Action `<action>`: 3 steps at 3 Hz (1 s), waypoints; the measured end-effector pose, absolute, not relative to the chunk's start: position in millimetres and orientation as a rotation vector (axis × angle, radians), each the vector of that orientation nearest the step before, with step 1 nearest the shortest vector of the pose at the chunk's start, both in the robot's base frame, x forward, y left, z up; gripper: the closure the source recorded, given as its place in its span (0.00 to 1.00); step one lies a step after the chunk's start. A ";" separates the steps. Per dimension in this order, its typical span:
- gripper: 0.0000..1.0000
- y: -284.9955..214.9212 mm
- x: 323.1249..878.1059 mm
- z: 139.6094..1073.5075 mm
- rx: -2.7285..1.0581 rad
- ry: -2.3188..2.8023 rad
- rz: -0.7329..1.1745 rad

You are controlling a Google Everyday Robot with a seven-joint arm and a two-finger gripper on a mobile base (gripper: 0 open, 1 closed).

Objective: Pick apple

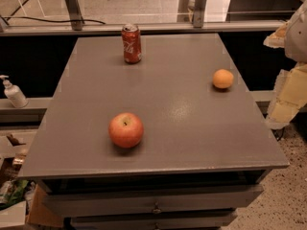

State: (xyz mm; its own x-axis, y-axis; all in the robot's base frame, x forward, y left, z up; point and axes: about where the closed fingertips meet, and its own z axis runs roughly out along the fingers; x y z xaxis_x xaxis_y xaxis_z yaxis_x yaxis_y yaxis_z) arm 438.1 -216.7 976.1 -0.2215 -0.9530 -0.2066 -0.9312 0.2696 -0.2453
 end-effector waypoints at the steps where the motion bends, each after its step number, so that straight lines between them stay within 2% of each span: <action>1: 0.00 -216.7 438.1 976.2 -1.725 2.232 -0.098; 3: 0.00 -197.5 442.7 950.9 -1.537 2.204 0.087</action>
Offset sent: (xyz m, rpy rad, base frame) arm 0.0171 0.0002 -0.0325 0.2312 0.0177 -0.1498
